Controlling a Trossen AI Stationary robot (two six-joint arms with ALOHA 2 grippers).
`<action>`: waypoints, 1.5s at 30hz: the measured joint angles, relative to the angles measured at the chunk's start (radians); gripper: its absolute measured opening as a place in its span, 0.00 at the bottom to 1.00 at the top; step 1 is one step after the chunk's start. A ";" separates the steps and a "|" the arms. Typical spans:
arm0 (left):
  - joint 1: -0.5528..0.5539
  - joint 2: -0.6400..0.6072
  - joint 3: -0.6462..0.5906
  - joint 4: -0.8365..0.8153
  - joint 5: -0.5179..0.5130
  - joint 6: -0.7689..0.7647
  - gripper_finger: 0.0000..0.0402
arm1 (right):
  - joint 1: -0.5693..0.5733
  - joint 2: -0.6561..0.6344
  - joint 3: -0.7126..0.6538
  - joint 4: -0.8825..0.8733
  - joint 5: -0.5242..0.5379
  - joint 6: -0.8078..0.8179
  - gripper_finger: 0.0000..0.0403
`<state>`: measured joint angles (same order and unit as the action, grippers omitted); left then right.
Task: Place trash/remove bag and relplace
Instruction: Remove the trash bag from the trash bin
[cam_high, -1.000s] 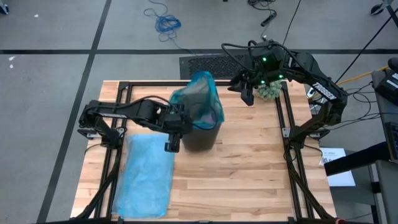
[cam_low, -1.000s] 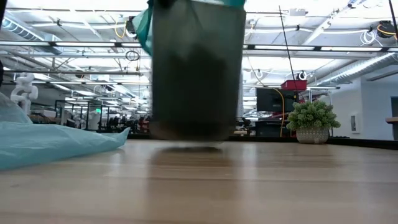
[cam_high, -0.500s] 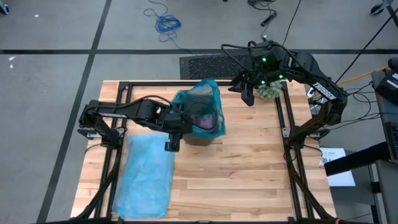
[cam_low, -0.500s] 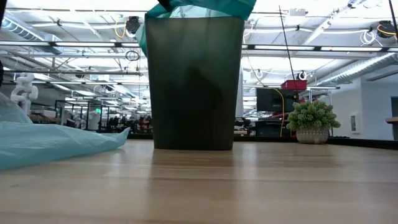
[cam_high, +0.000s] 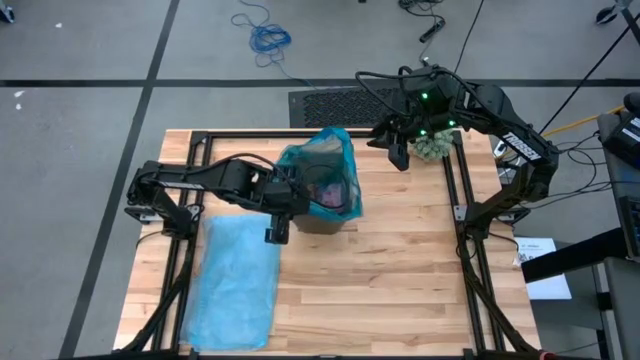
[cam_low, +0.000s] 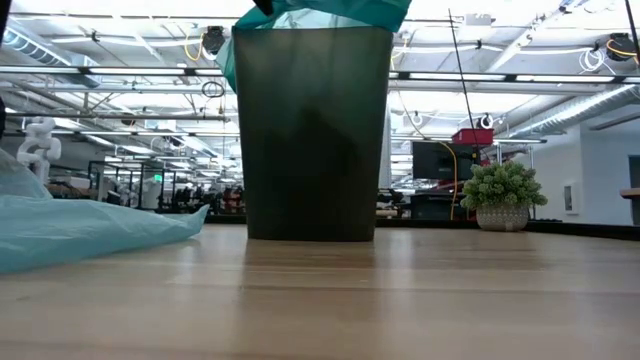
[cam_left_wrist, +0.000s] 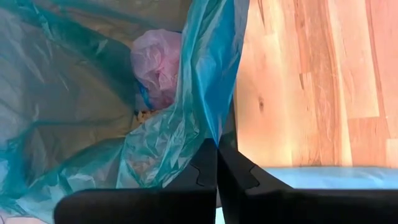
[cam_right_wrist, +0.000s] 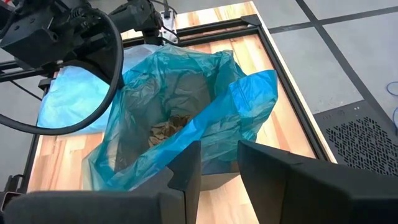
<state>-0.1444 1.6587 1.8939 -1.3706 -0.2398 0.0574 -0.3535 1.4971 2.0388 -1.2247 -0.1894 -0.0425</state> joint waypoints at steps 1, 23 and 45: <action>0.000 -0.003 0.000 0.000 0.000 0.000 0.01 | 0.000 0.000 0.000 0.000 0.000 0.000 0.24; 0.015 -0.006 0.307 -0.030 0.004 -0.113 0.00 | 0.000 0.000 0.000 0.001 -0.134 -0.049 0.24; 0.120 -0.024 0.463 0.011 0.137 -0.275 0.00 | 0.216 0.003 0.000 0.138 -0.095 -0.198 0.24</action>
<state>-0.0249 1.6351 2.3573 -1.3600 -0.1033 -0.2175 -0.1373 1.4996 2.0388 -1.0870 -0.2841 -0.2403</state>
